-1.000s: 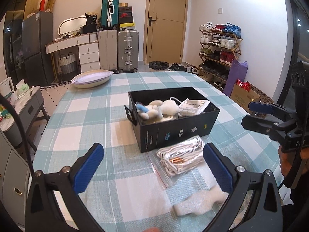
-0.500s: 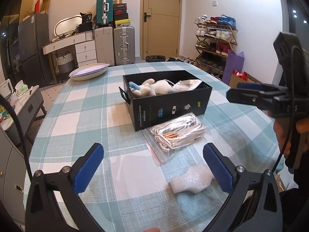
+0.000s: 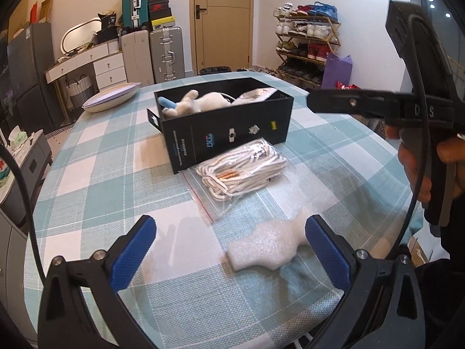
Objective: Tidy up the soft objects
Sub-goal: 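Lower the left gripper onto the white foam piece and close it, then close the right gripper on the bagged white cables while the left gripper holds the foam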
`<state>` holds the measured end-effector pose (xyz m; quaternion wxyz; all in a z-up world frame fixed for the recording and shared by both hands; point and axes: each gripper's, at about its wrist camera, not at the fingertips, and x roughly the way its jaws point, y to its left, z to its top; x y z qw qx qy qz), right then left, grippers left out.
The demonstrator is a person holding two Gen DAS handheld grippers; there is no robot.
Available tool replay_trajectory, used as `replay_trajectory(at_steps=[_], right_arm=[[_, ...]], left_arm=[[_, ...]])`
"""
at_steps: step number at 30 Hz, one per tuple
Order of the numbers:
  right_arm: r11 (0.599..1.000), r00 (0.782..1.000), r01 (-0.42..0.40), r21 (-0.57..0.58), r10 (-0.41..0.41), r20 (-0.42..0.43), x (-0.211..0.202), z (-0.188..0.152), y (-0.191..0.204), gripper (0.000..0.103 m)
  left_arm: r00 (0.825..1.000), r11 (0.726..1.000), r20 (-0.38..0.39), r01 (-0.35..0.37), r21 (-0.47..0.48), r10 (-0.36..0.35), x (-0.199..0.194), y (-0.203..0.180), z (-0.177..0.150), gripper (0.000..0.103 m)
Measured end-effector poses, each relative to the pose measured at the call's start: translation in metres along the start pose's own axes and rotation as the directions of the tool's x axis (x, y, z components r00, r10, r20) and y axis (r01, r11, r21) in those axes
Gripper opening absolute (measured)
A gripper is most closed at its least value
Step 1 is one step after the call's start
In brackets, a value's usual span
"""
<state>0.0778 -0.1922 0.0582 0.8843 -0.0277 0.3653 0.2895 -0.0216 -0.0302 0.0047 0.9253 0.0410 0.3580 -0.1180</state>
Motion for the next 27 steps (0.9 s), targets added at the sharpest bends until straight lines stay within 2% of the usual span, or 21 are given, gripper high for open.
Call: replay_trajectory(at_steps=[8,10,13,14,15,19,22,27], right_arm=[[1.000,1.000,0.001,0.004,-0.001,-0.007,0.002,-0.003,-0.001,0.102],[1.000,1.000,0.002,0.004,-0.002,-0.008,0.002,-0.003,-0.001,0.102],[1.000,1.000,0.002,0.003,-0.002,-0.010,0.002,-0.003,-0.001,0.102],[1.000,1.000,0.002,0.003,-0.002,-0.011,0.002,-0.003,-0.001,0.102],[1.000,1.000,0.003,0.003,-0.003,-0.013,0.002,-0.003,-0.001,0.102],[1.000,1.000,0.003,0.003,-0.003,-0.014,0.003,-0.002,-0.001,0.102],[1.000,1.000,0.004,0.006,-0.004,-0.019,0.004,-0.004,-0.002,0.102],[1.000,0.999,0.002,0.008,-0.001,-0.038,0.008,-0.007,-0.001,0.102]], left_arm=[[0.999,0.999,-0.043,0.002,0.050,0.000,0.010,-0.013,-0.008,0.101],[0.999,0.998,-0.045,0.015,0.061,-0.012,0.011,-0.015,-0.009,0.094],[0.997,0.997,-0.068,0.044,0.067,-0.039,0.014,-0.016,-0.011,0.074],[0.996,0.996,-0.075,0.054,0.065,-0.049,0.015,-0.016,-0.012,0.056],[0.994,0.996,-0.085,0.067,0.059,-0.062,0.016,-0.015,-0.012,0.052],[0.992,0.994,-0.064,0.107,0.018,-0.106,0.010,-0.007,-0.010,0.051],[0.993,0.994,-0.037,0.113,-0.007,-0.113,0.005,-0.001,-0.006,0.051],[0.996,0.995,0.008,0.091,-0.052,-0.091,-0.003,0.011,-0.001,0.051]])
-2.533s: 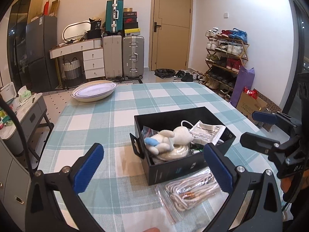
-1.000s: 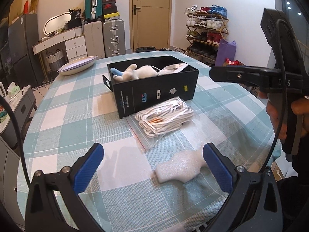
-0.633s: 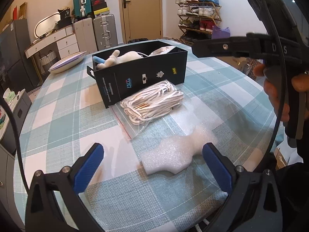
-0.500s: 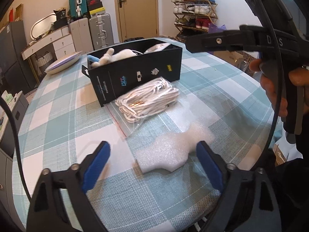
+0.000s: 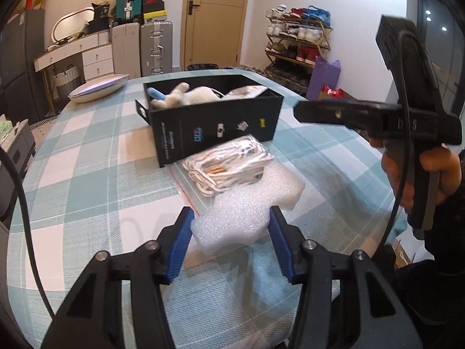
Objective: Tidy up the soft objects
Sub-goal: 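Close the right gripper on the bagged white cables while the left gripper holds the foam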
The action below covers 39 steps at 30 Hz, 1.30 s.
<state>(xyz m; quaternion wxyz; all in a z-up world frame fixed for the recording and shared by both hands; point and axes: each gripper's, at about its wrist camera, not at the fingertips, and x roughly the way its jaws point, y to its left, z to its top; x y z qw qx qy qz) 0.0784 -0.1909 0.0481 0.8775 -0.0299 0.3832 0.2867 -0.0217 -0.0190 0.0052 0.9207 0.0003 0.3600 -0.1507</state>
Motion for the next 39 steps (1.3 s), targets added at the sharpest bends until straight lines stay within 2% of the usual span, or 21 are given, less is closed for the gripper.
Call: replay_trajectory(at_steps=[8,11,21,28,39], right_arm=[[0.999,0.996,-0.015,0.034,0.018,-0.085,0.019,-0.004,-0.001,0.102],[0.998,0.991,-0.042,0.046,0.048,-0.128,0.030,-0.007,0.000,0.102],[0.997,0.975,-0.076,0.031,0.081,-0.205,0.068,-0.007,0.022,0.102],[0.999,0.970,-0.021,-0.037,0.012,-0.244,0.088,-0.005,0.042,0.102],[0.997,0.953,-0.015,-0.080,-0.010,-0.303,0.115,-0.004,0.067,0.102]], left_arm=[[0.998,0.999,0.038,-0.044,-0.023,0.045,-0.009,0.016,0.004,0.051],[0.997,0.997,0.049,-0.059,-0.044,0.061,-0.011,0.024,0.006,0.051],[0.991,0.987,0.076,-0.103,-0.120,0.112,-0.019,0.055,0.011,0.051],[0.987,0.980,0.089,-0.122,-0.155,0.137,-0.023,0.067,0.013,0.051],[0.985,0.975,0.090,-0.133,-0.176,0.150,-0.022,0.075,0.014,0.051]])
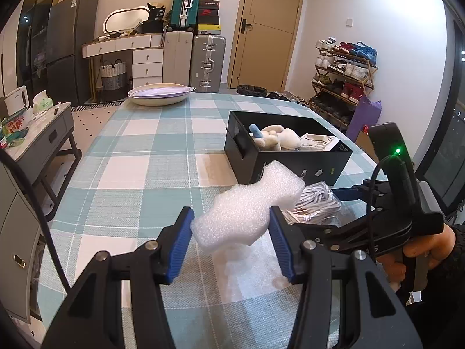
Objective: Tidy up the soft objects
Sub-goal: 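Close the right gripper on the bagged white cables while the left gripper holds the foam, then carry the foam piece and bagged cables over the black box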
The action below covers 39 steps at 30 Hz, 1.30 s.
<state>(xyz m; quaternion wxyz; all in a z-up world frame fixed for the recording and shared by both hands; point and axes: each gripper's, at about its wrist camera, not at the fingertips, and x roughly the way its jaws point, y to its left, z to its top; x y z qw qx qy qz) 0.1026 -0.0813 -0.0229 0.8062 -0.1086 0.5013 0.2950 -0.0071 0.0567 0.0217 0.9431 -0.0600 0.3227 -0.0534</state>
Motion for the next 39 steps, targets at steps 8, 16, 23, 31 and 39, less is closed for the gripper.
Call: replay_trajectory(at_steps=[8,16,23,31,39], right_arm=[[0.998,0.999,0.047,-0.034,-0.048,-0.023,0.012,0.008,0.011,0.102],[0.997,0.999,0.049,-0.053,-0.049,-0.011,0.011,0.011,0.020,0.091],[1.000,0.999,-0.015,-0.014,0.016,0.039,-0.005,0.003,0.006,0.070],[0.999,0.995,-0.050,0.018,0.048,0.090,-0.028,-0.017,-0.013,0.059],[0.997,0.988,-0.062,0.039,0.056,0.145,-0.055,-0.035,-0.030,0.045]], left_arm=[[1.000,1.000,-0.005,-0.005,-0.001,0.005,0.002,0.000,-0.001,0.051],[1.000,1.000,-0.005,-0.007,-0.001,0.007,0.003,0.001,-0.002,0.051],[1.000,1.000,-0.002,-0.008,-0.001,0.008,0.003,0.001,-0.001,0.051],[1.000,1.000,0.005,-0.007,-0.001,0.007,0.003,0.000,0.002,0.051],[1.000,1.000,0.021,0.001,0.002,-0.001,0.000,-0.005,0.008,0.051]])
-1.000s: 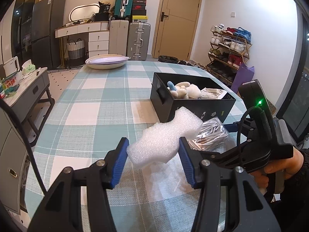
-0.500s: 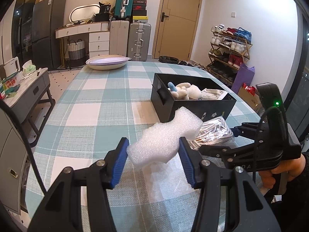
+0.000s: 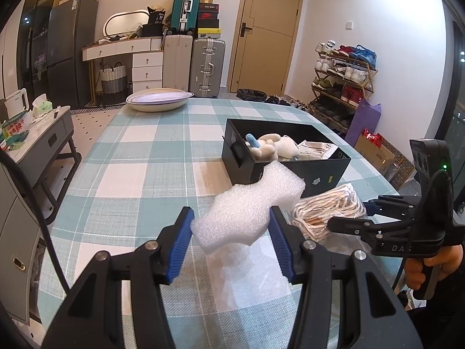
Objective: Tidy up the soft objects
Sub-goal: 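Carry the foam piece and bagged cables over the black box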
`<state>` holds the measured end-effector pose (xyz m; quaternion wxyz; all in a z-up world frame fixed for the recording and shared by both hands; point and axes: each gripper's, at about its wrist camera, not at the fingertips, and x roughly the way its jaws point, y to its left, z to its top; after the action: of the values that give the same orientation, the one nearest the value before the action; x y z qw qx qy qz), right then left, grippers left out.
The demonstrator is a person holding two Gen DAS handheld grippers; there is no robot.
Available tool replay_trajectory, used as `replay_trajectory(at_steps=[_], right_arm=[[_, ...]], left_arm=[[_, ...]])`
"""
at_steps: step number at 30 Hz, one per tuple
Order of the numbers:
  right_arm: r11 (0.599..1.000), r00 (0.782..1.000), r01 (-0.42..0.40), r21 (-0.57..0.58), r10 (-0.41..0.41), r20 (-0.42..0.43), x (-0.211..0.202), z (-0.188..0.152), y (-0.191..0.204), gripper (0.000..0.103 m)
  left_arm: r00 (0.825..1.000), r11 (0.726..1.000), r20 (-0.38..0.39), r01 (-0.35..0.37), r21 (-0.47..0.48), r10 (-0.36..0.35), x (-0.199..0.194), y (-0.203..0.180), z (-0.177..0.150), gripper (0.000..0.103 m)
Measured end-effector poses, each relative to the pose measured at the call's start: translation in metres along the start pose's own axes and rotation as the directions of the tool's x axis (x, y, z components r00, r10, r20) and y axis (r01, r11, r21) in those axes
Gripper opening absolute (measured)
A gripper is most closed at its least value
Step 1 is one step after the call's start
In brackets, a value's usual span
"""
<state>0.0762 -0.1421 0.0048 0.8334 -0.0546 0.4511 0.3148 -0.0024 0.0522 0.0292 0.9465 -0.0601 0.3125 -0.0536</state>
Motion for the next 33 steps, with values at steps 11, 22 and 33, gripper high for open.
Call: replay_trajectory(at_steps=[11,22,33], right_arm=[[1.000,0.996,-0.009,0.003,0.008,0.092,-0.037,-0.008,-0.006,0.026],[1.000,0.967,-0.002,0.010,-0.001,0.256,-0.091,0.002,-0.006,0.025],[0.997,0.926,0.046,0.061,-0.066,0.372,-0.109,0.023,-0.015,0.025]], left_arm=[[1.000,1.000,0.017,0.014,0.010,-0.014,0.001,-0.011,0.009,0.051],[0.998,1.000,0.061,0.009,0.008,-0.010,-0.002,-0.013,0.026,0.051],[0.993,1.000,0.114,-0.004,0.009,0.003,0.012,-0.019,0.062,0.051]])
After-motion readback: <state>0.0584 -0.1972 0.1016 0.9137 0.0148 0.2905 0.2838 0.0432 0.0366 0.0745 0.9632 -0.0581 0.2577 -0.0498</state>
